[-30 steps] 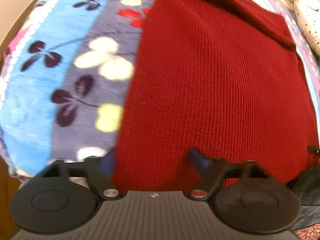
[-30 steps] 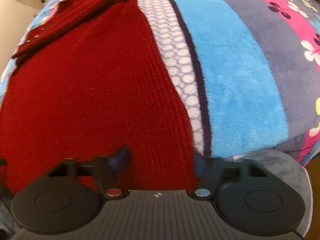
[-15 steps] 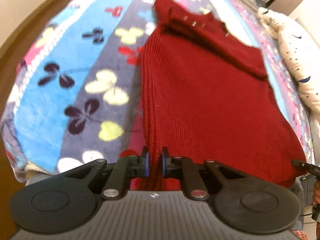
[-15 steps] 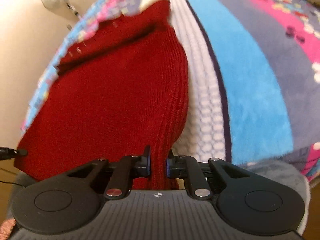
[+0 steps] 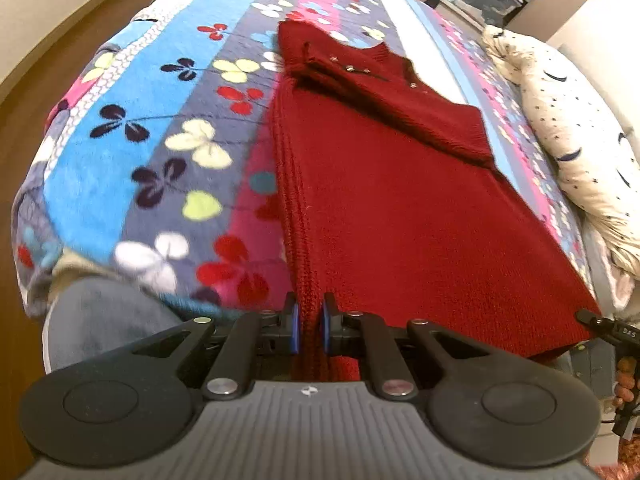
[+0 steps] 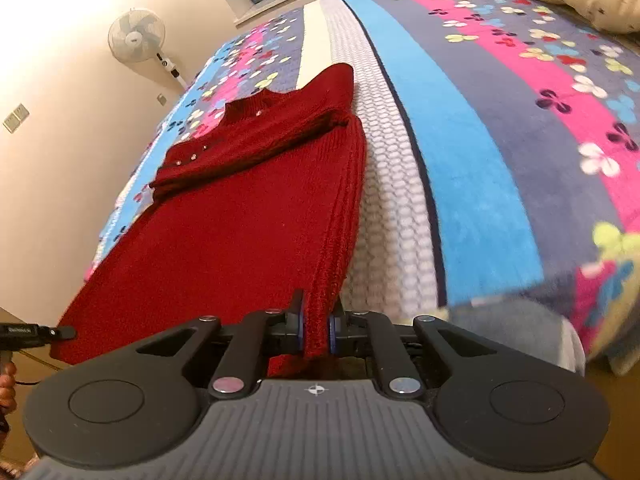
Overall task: Fold small clothes
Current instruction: 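Grasp the hem with the right gripper while the left gripper grasps it too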
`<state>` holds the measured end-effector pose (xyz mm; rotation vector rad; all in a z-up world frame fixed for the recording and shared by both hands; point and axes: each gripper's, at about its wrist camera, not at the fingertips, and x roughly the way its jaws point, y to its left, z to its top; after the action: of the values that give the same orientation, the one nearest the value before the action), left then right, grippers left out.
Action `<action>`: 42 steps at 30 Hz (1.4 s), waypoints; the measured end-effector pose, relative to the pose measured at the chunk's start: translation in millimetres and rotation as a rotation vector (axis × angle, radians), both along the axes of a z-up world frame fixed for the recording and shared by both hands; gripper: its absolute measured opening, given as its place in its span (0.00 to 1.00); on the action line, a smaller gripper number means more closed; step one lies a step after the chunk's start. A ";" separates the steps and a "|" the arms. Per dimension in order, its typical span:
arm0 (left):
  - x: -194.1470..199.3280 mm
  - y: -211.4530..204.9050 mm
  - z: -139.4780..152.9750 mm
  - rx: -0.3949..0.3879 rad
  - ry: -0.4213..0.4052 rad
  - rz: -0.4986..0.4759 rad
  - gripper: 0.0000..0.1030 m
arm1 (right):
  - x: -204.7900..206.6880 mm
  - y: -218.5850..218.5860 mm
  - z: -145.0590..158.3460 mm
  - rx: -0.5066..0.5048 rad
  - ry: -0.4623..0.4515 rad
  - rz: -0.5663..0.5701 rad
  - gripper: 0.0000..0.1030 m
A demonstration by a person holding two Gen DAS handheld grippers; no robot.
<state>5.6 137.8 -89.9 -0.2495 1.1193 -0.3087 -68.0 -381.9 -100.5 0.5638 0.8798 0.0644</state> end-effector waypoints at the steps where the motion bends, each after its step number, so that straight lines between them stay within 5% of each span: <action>1: -6.2 1.1 4.8 -0.003 -0.005 -0.005 0.11 | -7.5 -1.8 3.8 0.005 -0.003 -0.005 0.10; 6: 0.4 2.6 16.2 -0.004 0.003 0.002 0.11 | -3.2 -12.9 14.2 0.045 0.021 -0.031 0.10; 11: 60.7 -7.8 36.2 -0.018 -0.022 0.018 0.11 | 63.8 -29.3 30.3 0.070 0.042 -0.056 0.10; 17: 202.9 -29.5 52.1 -0.016 -0.064 0.045 0.11 | 218.4 -50.6 34.7 0.070 0.128 -0.105 0.10; 22: 349.8 -33.5 24.9 -0.056 -0.008 0.258 0.20 | 362.5 -77.4 1.0 0.075 0.208 -0.288 0.13; 23: 376.4 -28.5 13.5 -0.086 0.040 0.322 0.34 | 379.2 -83.8 -8.7 0.094 0.221 -0.341 0.28; 24: 394.3 -24.6 8.4 -0.074 0.046 0.386 0.51 | 392.6 -88.3 -16.8 0.096 0.232 -0.393 0.54; 25: 402.9 -22.2 7.8 -0.053 0.025 0.419 0.60 | 399.2 -91.6 -21.7 0.083 0.211 -0.441 0.61; 27: 411.5 -19.6 9.9 -0.018 -0.031 0.417 0.96 | 395.3 -91.5 -28.6 0.072 0.148 -0.434 0.64; 28: 409.8 -18.2 9.7 0.006 -0.053 0.414 0.99 | 390.4 -90.0 -32.6 0.074 0.132 -0.408 0.64; 34: 375.7 -25.0 -8.7 0.087 -0.070 0.302 1.00 | 353.9 -69.8 -65.3 -0.016 0.113 -0.300 0.65; 42: 369.1 -81.5 -18.8 0.272 -0.142 0.112 0.99 | 361.5 -46.9 -79.4 -0.076 0.114 -0.279 0.65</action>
<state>374.6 56.3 -108.7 -0.0478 0.9904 -0.0710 293.5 -428.8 -179.9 0.6181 0.9030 -0.2556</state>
